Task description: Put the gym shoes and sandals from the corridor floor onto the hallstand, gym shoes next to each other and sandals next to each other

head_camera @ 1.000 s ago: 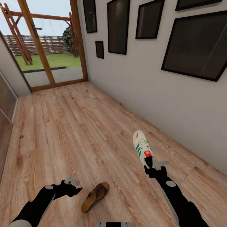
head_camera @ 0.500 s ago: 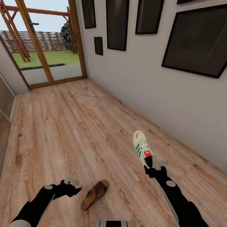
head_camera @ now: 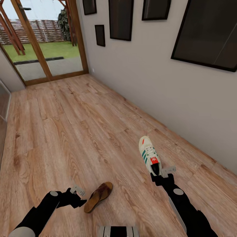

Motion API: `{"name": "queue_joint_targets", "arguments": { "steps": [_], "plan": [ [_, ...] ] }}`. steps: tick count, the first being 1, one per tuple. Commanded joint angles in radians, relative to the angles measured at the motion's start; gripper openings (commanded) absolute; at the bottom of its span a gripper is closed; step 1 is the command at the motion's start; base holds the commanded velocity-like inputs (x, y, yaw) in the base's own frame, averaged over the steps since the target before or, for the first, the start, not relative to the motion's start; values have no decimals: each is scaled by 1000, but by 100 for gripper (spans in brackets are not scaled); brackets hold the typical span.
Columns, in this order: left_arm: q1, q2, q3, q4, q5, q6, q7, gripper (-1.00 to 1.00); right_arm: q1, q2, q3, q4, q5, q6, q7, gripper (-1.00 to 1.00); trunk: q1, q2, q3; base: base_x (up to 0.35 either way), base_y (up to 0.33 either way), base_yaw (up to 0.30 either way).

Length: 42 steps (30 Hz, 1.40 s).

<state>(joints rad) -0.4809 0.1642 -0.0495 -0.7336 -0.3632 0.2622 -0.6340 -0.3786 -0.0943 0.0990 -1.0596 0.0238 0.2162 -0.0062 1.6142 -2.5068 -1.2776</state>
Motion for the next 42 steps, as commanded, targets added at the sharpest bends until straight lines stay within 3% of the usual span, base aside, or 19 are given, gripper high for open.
{"name": "queue_joint_targets", "arguments": {
  "steps": [1,23,33,42],
  "plan": [
    [0,3,-3,-4,-7,5,-13,100,0,-1,2,-2,2,6,0,-100,0,-1,-6,0,0,0],
    [-2,10,10,-8,-7,2,-24,100,0,-1,2,-2,4,6,0,-100,10,-6,-126,0,0,0],
    [-4,8,10,-9,-6,-8,-23,100,0,-1,2,-2,4,5,0,-100,10,-6,-142,2,0,0],
    [-2,6,11,-9,-5,-10,-21,100,0,-1,1,-2,4,5,0,-100,10,-6,-151,189,-93,0]
  ]
}}
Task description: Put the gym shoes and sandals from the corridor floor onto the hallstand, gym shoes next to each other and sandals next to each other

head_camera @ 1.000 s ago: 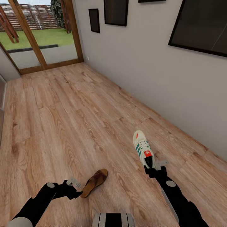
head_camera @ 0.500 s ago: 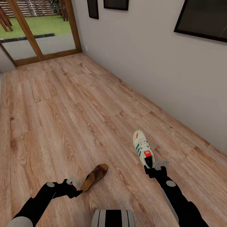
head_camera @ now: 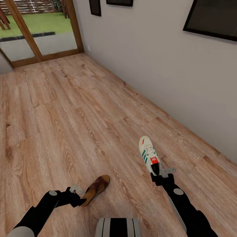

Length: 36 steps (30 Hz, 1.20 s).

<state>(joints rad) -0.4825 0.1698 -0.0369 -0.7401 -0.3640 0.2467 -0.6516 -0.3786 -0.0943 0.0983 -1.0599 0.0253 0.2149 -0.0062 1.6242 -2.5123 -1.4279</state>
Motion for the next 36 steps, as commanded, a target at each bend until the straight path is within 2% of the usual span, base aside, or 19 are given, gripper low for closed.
{"name": "queue_joint_targets", "arguments": {
  "steps": [1,31,36],
  "plan": [
    [0,0,-1,-2,-4,5,-4,100,0,-1,2,-2,2,6,0,-100,0,0,-1,111,-56,0],
    [8,-5,-2,-2,-4,3,-5,100,0,-1,2,-2,2,7,0,-100,0,0,-2,41,-6,0],
    [8,-6,-3,-2,-4,3,-4,100,0,-1,2,-2,2,6,0,-100,2,-1,-21,0,0,0]
  ]
}}
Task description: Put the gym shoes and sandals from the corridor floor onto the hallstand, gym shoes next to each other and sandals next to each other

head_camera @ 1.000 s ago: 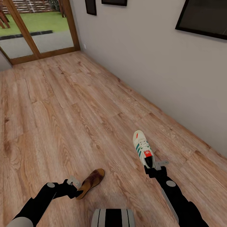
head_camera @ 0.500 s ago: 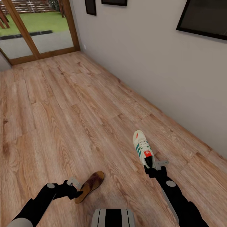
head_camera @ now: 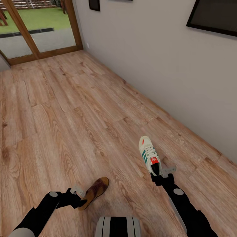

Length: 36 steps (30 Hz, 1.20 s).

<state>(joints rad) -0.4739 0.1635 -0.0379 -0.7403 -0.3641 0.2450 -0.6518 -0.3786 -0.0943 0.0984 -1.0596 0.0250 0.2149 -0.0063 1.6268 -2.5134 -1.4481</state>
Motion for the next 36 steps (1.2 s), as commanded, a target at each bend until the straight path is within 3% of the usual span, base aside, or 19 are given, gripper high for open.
{"name": "queue_joint_targets", "arguments": {
  "steps": [1,23,36],
  "plan": [
    [0,1,-1,-2,-4,5,-3,100,0,-1,2,-2,2,6,0,-100,0,-1,-5,0,0,0],
    [-14,10,-2,-4,-7,7,32,100,0,-1,3,-2,2,6,0,-100,10,-6,-115,0,0,0],
    [-14,6,-3,-7,-8,7,35,100,0,-1,2,-2,3,7,-1,-100,10,-6,-135,0,0,0]
  ]
}}
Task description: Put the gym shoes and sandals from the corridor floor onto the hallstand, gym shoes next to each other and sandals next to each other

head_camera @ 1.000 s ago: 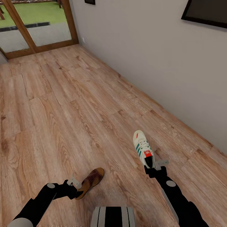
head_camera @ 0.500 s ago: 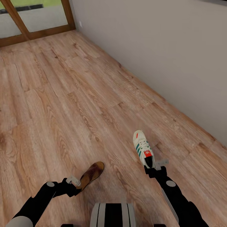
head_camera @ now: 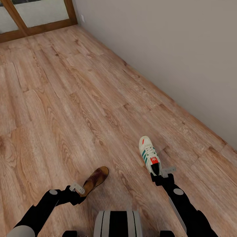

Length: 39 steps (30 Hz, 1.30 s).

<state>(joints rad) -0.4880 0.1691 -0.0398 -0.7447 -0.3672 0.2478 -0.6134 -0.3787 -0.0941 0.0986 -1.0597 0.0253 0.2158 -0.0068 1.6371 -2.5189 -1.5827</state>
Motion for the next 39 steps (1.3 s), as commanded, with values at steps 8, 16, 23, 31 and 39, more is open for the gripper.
{"name": "queue_joint_targets", "arguments": {
  "steps": [8,16,23,31,39],
  "plan": [
    [0,-8,-6,-31,-5,16,44,100,0,-1,2,-2,2,6,1,-100,3,-2,-37,0,0,0],
    [0,-9,-7,-37,-6,17,52,100,0,-1,1,-2,2,6,1,-100,3,-2,-50,0,0,0],
    [0,-10,-6,-38,-6,18,52,100,0,-1,2,-2,2,6,1,-100,4,-3,-69,0,0,0],
    [0,-10,-6,-38,-6,18,52,100,0,-1,1,-2,2,6,1,-100,5,-3,-78,0,0,0],
    [0,-9,-6,-38,-6,18,52,100,0,-1,1,-2,2,6,1,-100,7,-4,-98,0,0,0]
  ]
}}
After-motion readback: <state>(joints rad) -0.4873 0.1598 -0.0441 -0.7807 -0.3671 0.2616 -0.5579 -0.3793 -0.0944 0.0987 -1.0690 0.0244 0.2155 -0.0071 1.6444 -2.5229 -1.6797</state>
